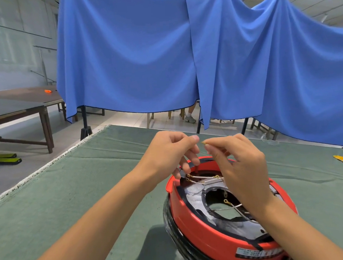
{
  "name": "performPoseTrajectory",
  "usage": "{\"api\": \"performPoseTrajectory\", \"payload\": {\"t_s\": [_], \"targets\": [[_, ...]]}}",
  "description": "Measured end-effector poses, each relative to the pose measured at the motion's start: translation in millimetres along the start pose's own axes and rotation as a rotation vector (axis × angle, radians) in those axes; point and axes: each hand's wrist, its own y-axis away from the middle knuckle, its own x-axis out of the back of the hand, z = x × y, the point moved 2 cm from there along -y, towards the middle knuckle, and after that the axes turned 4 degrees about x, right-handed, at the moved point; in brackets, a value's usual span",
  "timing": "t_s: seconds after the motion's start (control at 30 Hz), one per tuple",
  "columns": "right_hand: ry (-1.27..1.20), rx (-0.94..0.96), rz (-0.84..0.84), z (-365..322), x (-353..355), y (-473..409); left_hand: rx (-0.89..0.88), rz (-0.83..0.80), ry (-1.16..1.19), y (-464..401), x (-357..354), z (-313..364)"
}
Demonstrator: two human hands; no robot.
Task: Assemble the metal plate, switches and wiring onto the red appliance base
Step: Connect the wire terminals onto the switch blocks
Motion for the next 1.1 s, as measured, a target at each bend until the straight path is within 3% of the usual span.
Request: {"api": "performPoseTrajectory", "payload": {"t_s": [0.1, 0.27, 0.37, 0.53, 0.73, 1.1], "targets": [[-0.023, -0.076, -0.069, 3, 3, -5, 0.016, 0.125, -0.113, -3, 3, -10], [0.048, -0.298, -0.684, 13, -6, -9, 0.12, 0.306, -0.616, -10, 3, -41], [0.074, -0.363, -0.835, 12, -13, -2, 0.18, 0.277, -0.639, -10, -5, -55], [0.079, -0.353, -0.874, 8, -25, 9, 0.191, 0.209, -0.484, -12, -8, -62], [0.035, -0.355, -0.792, 7, -27, 7, 0.162, 0.235, -0.468, -13, -7, -64], [0.046, -0.321, -0.792, 2, -29, 13, 0.146, 0.25, -0.449, -12, -7, -67]]}}
